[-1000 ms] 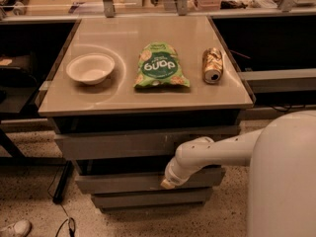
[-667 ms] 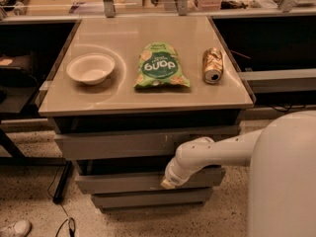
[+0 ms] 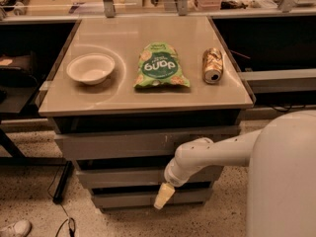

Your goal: Close middle drawer

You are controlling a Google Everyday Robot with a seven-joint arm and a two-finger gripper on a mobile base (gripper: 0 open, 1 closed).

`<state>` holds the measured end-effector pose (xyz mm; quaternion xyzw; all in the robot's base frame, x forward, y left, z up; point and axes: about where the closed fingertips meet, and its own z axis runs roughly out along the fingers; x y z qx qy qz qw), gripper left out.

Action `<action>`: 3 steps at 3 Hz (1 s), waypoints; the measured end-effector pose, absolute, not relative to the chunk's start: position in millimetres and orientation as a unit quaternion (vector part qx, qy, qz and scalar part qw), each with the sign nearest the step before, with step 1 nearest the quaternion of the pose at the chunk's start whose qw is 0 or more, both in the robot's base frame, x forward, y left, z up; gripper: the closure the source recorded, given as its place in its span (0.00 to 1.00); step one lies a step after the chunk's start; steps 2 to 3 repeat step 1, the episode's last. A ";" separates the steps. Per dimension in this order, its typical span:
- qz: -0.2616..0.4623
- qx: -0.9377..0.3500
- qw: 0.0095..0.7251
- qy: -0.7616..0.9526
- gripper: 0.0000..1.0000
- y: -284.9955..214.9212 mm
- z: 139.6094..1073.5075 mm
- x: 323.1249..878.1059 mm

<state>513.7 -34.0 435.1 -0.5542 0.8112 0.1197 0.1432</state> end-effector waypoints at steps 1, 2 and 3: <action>0.120 -0.554 0.143 0.811 0.00 -34.0 435.1 513.6; 0.120 -0.554 0.143 0.811 0.00 -34.0 435.1 513.6; 0.120 -0.554 0.143 0.811 0.00 -34.0 435.1 513.6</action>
Offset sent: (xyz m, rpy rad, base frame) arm 0.0000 0.0000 0.0000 0.0000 0.0000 0.0000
